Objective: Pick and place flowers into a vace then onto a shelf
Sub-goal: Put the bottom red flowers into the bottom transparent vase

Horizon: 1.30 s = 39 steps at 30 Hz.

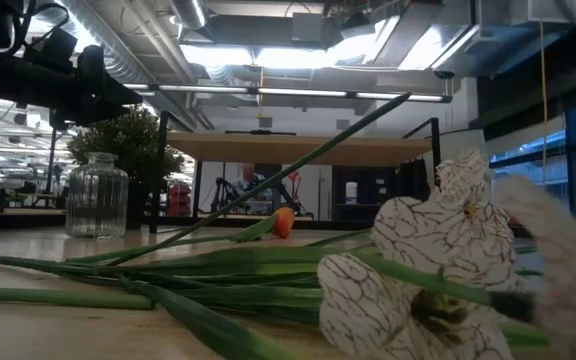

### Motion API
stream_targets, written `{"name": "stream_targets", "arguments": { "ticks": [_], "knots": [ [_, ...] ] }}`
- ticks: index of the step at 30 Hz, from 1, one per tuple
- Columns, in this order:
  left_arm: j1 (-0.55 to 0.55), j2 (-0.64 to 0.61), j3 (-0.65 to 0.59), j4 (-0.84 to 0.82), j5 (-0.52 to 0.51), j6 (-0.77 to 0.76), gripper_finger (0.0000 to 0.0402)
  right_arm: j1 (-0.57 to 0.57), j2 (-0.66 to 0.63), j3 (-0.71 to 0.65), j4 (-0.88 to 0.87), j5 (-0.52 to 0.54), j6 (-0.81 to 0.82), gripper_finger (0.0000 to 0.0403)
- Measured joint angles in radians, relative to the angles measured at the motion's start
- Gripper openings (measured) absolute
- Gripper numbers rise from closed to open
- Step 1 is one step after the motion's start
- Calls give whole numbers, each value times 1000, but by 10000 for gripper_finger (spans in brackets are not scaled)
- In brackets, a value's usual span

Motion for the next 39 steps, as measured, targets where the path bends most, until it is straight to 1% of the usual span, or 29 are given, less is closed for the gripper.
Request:
{"name": "stream_targets", "arguments": {
  "ticks": [4, 7, 10, 13, 20, 24, 29, 34, 39],
  "knots": [
    [0, 0, 0, 0, 1, 0, 235, 56, -51, 0, 30, -65, -166, 4],
    [0, 0, 0, 0, 1, 0, 235, 105, -93, -11, 35, -71, -245, 4],
    [0, 0, 0, 0, 2, 0, 235, 155, -149, -49, 65, -70, -293, 4],
    [0, 0, 0, 0, 2, 0, 235, 207, -211, -116, 103, -72, -320, 4],
    [0, 0, 0, 1, 2, 0, 235, 306, -369, -296, 227, -118, -340, 5],
    [0, 0, 0, 2, 2, -19, 235, 345, -444, -398, 284, -135, -379, 5],
    [0, 0, 0, 3, 2, -37, 235, 379, -518, -514, 352, -179, -379, 6],
    [0, 0, 0, 3, 2, -37, 235, 398, -567, -589, 361, -179, -402, 6],
    [0, 0, 0, 3, 2, -37, 235, 411, -592, -602, 362, -196, -402, 6]
  ]
}}
